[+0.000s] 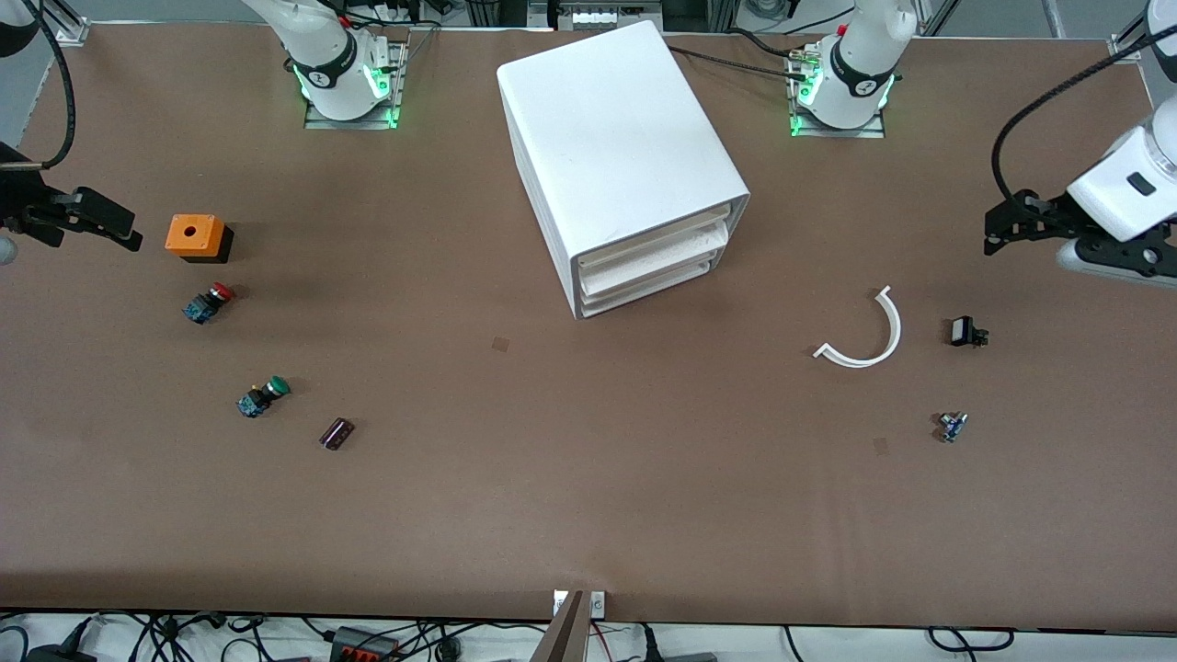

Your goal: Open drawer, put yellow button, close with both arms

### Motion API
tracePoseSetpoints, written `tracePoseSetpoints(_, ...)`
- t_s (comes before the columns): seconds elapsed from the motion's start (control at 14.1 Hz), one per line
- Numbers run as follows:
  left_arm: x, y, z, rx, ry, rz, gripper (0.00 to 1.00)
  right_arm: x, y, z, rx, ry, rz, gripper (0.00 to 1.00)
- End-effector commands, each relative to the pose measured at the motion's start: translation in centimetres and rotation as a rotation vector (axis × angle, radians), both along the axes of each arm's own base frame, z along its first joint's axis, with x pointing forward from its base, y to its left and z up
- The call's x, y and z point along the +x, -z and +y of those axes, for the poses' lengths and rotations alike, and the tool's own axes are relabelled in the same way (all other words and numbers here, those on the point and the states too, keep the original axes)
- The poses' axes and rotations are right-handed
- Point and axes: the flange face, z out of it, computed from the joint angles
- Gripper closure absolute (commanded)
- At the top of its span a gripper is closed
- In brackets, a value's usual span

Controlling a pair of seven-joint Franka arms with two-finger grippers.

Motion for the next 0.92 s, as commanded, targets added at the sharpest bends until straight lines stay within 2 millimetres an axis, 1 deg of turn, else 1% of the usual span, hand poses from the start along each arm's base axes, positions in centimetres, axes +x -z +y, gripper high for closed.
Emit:
tracePoseSetpoints(0.0, -0.44, 0.5, 0.09, -0.013, 0.004, -0.005, 0.0, -0.65, -0.36, -0.21, -0.003, -0.003, 0.003, 0.0)
tracePoseSetpoints(0.85, -0.42, 0.27, -0.24, -0.013, 0.014, -0.005, 0.0, -0.34, -0.15, -0.04, -0.012, -0.014, -0.004, 0.0)
